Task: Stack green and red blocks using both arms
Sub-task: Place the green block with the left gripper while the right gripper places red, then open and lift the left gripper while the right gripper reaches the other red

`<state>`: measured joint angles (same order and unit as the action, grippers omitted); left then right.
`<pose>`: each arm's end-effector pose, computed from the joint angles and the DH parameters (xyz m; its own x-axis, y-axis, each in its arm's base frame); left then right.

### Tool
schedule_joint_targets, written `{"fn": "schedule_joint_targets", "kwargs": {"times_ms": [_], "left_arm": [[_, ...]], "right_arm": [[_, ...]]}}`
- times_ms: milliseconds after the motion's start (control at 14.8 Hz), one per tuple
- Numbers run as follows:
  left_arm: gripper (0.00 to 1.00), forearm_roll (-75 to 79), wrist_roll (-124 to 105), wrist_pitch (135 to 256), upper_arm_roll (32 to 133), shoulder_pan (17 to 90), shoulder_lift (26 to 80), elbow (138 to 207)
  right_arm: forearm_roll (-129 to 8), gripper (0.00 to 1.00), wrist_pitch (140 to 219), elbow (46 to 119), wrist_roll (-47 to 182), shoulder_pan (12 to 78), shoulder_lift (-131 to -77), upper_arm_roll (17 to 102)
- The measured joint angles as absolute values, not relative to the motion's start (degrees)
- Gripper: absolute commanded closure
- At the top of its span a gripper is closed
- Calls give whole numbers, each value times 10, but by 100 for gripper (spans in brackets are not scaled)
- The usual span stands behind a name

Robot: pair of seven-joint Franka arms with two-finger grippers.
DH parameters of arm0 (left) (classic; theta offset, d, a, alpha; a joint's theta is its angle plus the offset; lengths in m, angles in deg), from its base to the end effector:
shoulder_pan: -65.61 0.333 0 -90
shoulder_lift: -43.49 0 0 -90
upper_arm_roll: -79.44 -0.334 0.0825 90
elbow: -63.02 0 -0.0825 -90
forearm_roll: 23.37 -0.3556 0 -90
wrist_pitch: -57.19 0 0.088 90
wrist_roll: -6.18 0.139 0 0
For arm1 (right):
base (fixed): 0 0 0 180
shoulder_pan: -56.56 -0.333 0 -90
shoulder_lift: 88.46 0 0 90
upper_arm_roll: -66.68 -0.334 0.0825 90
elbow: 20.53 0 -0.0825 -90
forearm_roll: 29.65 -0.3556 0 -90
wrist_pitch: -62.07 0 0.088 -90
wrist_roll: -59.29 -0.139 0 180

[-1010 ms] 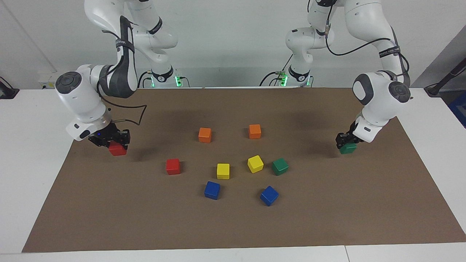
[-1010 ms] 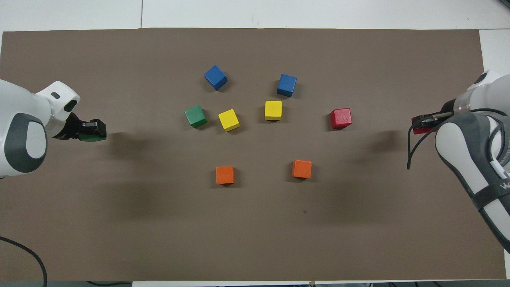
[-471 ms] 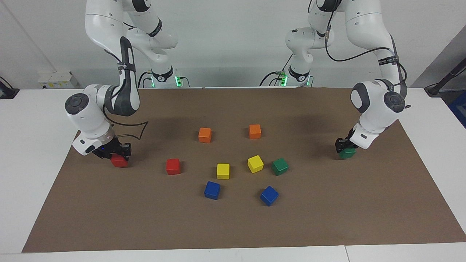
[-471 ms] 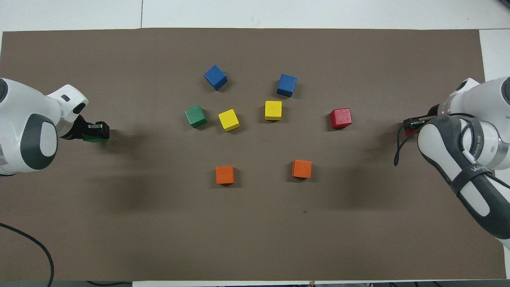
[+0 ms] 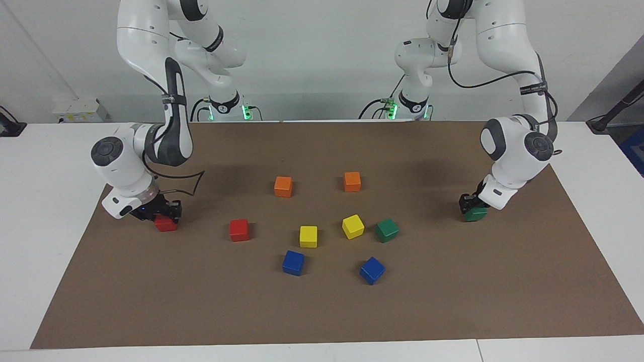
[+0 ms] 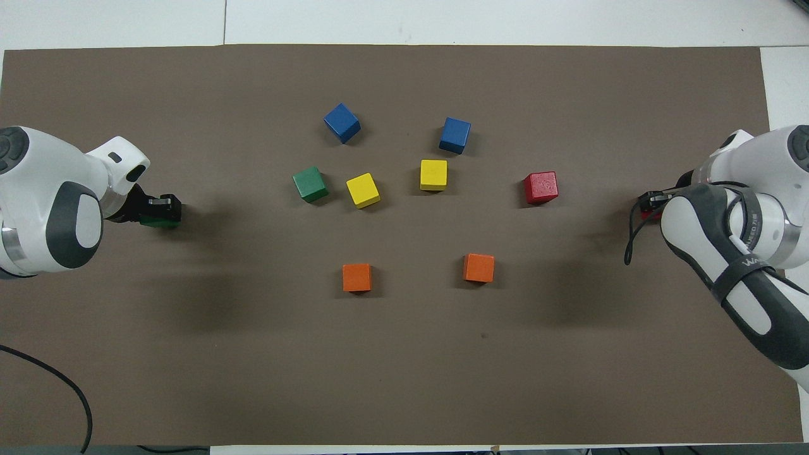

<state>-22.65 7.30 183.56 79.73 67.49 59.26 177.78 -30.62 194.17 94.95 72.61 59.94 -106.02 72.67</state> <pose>0.5715 0.0152 0.3186 0.9973 0.0157 -0.0724 0.0166 -0.9998 0.0123 0.5741 -0.0920 0.3046 0.9979 0.0619 -0.0185 0.0622 -0.9979 0.0152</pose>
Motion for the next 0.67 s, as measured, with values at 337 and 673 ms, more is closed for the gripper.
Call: {"fn": "schedule_joint_targets", "kwargs": {"times_ms": [337, 673], "left_arm": [[100, -227, 70, 1836, 797, 675, 593, 1789], [0, -227, 70, 1839, 797, 675, 593, 1790]], "right_arm": [[-306, 0, 1924, 935, 719, 596, -1058, 724], [-304, 0, 1757, 796, 630, 556, -1048, 678]]}}
